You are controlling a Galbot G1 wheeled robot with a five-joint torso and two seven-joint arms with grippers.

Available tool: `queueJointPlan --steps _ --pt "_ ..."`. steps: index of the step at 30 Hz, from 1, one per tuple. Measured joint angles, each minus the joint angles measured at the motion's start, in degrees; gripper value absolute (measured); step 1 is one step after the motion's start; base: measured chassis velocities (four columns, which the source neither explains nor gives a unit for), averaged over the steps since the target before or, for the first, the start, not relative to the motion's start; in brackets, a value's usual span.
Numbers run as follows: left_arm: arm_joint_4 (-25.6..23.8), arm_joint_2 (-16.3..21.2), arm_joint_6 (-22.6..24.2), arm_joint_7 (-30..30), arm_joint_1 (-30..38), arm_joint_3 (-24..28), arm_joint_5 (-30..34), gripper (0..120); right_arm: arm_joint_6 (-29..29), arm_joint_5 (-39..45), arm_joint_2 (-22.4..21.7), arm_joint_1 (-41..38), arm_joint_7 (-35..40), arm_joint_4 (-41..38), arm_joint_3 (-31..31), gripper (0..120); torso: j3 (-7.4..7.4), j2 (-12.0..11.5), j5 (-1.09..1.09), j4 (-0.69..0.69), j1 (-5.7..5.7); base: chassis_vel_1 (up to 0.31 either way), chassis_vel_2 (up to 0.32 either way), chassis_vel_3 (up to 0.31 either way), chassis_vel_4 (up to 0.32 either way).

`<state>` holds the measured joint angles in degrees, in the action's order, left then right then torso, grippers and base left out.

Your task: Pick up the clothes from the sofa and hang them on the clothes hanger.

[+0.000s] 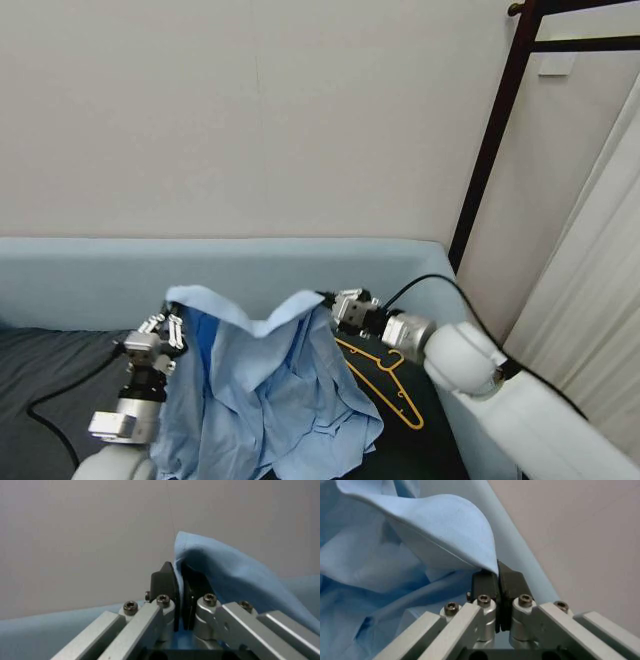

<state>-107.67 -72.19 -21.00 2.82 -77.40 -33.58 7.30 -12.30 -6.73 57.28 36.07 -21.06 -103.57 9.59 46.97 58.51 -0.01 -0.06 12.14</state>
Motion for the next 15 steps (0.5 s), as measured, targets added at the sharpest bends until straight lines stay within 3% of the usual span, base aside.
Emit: queueJointPlan --steps 6,9,11,12,15 --pt "2.61 0.10 0.87 1.70 1.20 -1.55 -0.32 0 -2.71 8.15 1.68 3.70 4.88 6.49 -3.61 17 -0.01 0.00 0.00 -0.01 0.00 0.000 0.000 0.000 0.000" --pt "2.67 0.89 1.21 2.06 1.37 -2.50 0.39 0 -11.74 16.01 1.28 4.42 14.73 12.90 -4.51 30 0.00 0.00 0.01 -0.02 0.00 0.000 0.000 0.000 0.000" --pt "2.61 0.97 1.24 2.08 1.34 -2.55 0.50 0 -13.08 17.15 1.38 4.37 15.88 14.46 -4.65 34 -0.01 0.00 0.00 -0.02 0.00 0.000 0.000 0.000 0.000" --pt "2.11 1.04 1.25 2.08 1.03 -2.52 0.55 0 -14.98 18.70 2.35 3.62 16.10 21.74 -5.69 41 0.00 0.00 0.01 -0.03 0.00 0.000 0.000 0.000 0.000" --pt "1.36 0.59 1.25 1.98 0.48 -2.15 0.02 0 -11.70 15.11 5.29 1.20 12.08 35.46 -7.28 55 0.00 0.00 0.00 0.00 0.00 0.000 0.000 0.000 0.000"
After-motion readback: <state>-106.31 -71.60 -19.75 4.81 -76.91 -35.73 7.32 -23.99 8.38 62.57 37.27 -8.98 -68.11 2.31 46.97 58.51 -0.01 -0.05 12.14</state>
